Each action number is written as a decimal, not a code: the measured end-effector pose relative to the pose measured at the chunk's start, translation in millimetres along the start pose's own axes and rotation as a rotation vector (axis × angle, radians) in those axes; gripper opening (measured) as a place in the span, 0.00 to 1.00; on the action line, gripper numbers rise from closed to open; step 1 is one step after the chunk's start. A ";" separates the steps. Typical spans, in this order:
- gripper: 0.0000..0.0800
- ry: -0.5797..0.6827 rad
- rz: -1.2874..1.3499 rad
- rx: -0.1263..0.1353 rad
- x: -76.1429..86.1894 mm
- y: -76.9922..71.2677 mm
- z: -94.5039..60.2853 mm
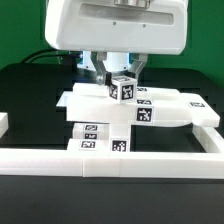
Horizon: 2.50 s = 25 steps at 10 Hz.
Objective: Assemble chair
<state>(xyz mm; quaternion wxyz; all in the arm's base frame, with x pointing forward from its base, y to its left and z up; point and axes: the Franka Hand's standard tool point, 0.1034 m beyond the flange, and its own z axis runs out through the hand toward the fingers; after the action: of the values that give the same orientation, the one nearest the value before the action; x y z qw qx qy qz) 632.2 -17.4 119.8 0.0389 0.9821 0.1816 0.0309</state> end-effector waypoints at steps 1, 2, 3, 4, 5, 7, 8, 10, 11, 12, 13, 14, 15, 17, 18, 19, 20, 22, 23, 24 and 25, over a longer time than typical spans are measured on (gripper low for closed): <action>0.36 0.000 0.077 0.000 0.0 -0.1 0.0; 0.36 0.000 0.137 0.000 0.0 -0.1 0.0; 0.36 0.000 0.190 0.001 0.1 -0.3 0.0; 0.36 0.000 0.257 0.001 0.2 -0.4 0.0; 0.36 0.000 0.303 0.001 0.2 -0.4 0.0; 0.36 0.000 0.441 0.003 0.4 -1.0 0.1; 0.36 0.000 0.539 0.004 0.5 -1.5 0.3; 0.36 0.003 0.685 0.025 0.7 -1.6 0.1; 0.36 0.002 0.794 0.029 1.6 -3.8 0.0; 0.36 0.000 0.949 0.034 3.1 -7.2 -0.2; 0.36 0.001 1.036 0.044 4.1 -8.5 -0.3; 0.36 0.005 1.113 0.046 6.3 -10.5 -0.6; 0.36 0.005 1.137 0.048 6.4 -10.7 -0.7; 0.36 0.001 1.276 0.059 7.5 -11.8 -1.1; 0.36 0.001 1.322 0.065 7.9 -12.0 -1.2; 0.36 0.002 1.456 0.098 9.3 -12.4 -1.1; 0.36 -0.007 1.579 0.123 10.2 -13.5 -1.3; 0.36 -0.023 1.769 0.152 11.2 -14.7 -0.4; 0.36 -0.029 1.877 0.163 11.7 -13.0 0.1; 0.36 -0.032 1.914 0.165 11.4 -12.2 0.1; 0.36 -0.031 1.893 0.165 11.7 -12.8 0.2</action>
Offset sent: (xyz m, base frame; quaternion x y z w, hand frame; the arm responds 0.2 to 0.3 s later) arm 0.0000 0.0000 0.0000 0.0000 0.0000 0.1938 0.9810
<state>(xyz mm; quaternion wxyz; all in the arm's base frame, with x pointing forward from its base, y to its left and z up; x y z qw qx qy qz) 638.5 -1.3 119.0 -0.0694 0.7214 -0.6886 0.0237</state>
